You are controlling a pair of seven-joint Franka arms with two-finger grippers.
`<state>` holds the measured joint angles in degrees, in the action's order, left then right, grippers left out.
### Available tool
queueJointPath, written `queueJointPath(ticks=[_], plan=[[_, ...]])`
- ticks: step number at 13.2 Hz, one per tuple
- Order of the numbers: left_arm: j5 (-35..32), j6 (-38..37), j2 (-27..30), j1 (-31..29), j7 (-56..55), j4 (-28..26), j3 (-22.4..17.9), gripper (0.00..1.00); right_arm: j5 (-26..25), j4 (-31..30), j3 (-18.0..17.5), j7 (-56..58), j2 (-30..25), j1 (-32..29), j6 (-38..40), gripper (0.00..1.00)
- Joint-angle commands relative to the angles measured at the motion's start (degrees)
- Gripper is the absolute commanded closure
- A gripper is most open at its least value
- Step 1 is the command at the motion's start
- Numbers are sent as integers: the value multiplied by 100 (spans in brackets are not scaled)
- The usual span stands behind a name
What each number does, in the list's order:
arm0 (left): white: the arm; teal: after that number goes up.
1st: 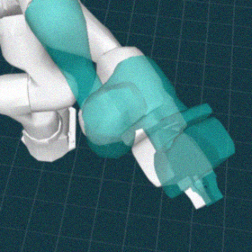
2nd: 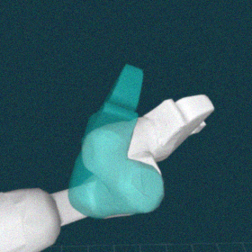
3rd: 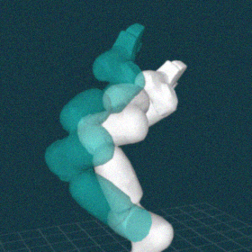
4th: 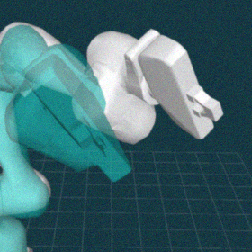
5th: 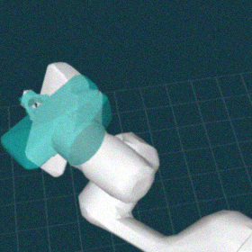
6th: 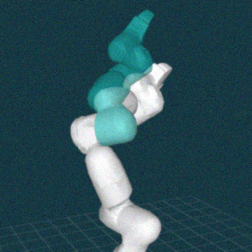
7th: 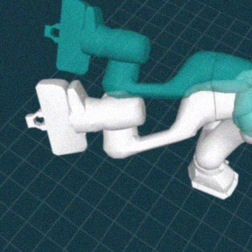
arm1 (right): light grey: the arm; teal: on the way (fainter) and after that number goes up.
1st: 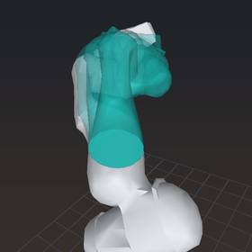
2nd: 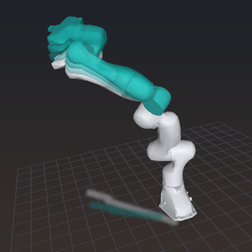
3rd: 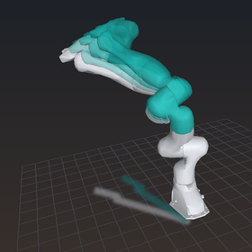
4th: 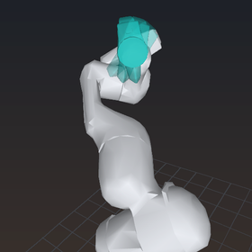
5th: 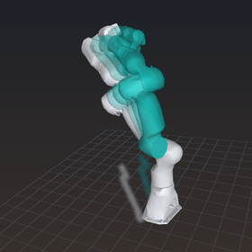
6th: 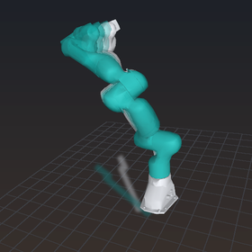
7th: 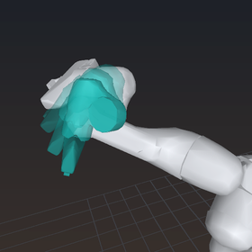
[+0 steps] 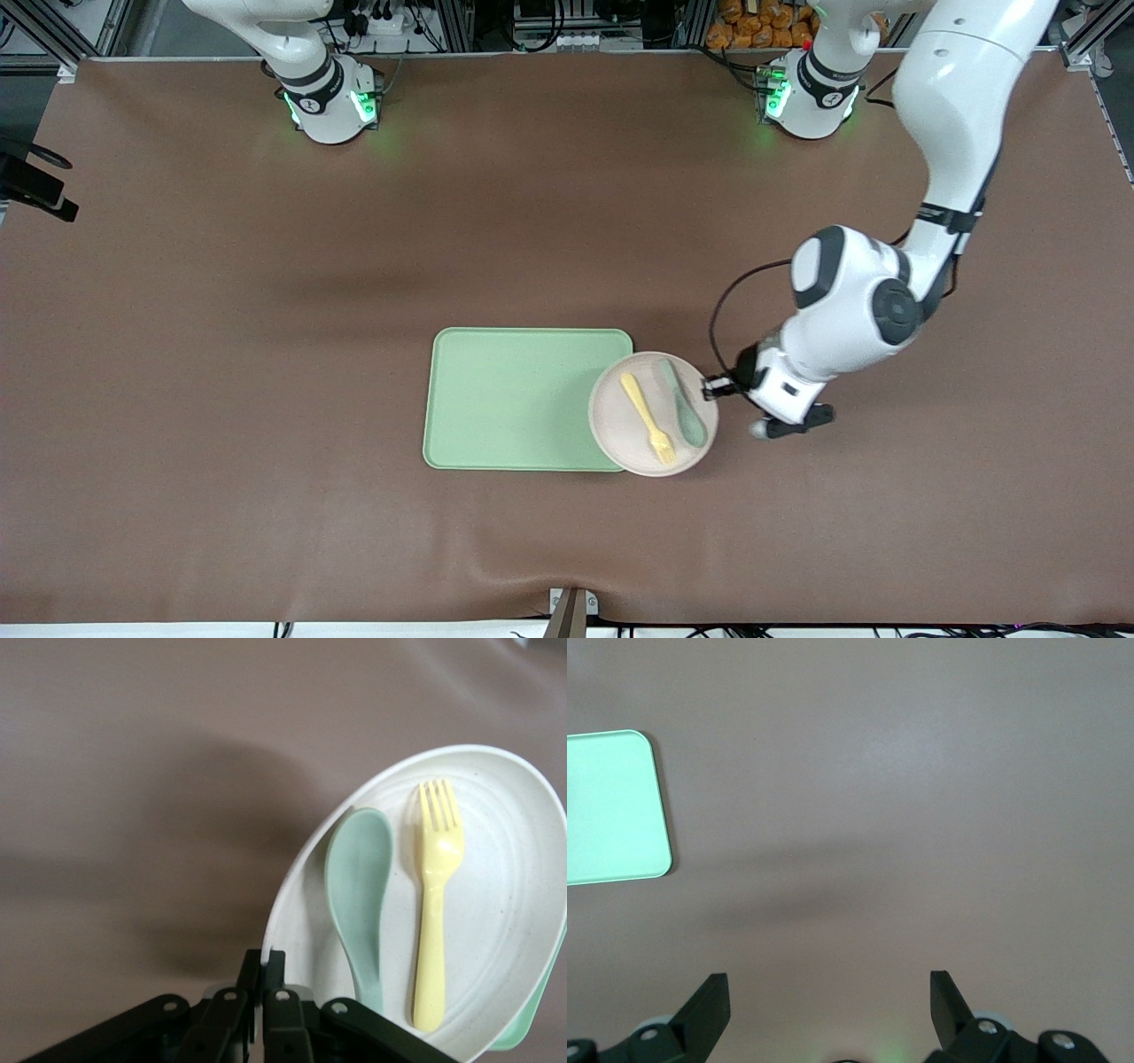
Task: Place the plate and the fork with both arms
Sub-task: 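Carry the plate onto the green tray with the left gripper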
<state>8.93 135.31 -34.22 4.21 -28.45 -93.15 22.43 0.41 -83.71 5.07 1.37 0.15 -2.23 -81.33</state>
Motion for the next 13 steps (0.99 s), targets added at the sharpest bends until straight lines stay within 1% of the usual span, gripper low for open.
queueJointPath(ticks=[1, 3, 5, 8, 11, 13], plan=[[-260, -49, -461, 281, 32, 542, -37, 100, -32, 30, -23, -13, 2, -6, 38, 0], [-444, -49, -681, 580, 50, 710, -64, 100, -32, 39, -23, -14, 2, -6, 29, 0], [-690, -5, -857, 599, 286, 745, -81, 100, -32, 56, -23, -22, 2, -23, 21, 0], [-691, 48, -1095, 687, 709, 833, -73, 100, -23, 48, -23, -22, 2, 3, 29, 0], [-542, 565, -1358, 897, 621, 895, -64, 100, -23, 39, -23, 4, 20, 21, 29, 0], [-542, 969, -1569, 959, 621, 895, -64, 100, 3, 21, -41, 4, 221, 108, 38, 0]])
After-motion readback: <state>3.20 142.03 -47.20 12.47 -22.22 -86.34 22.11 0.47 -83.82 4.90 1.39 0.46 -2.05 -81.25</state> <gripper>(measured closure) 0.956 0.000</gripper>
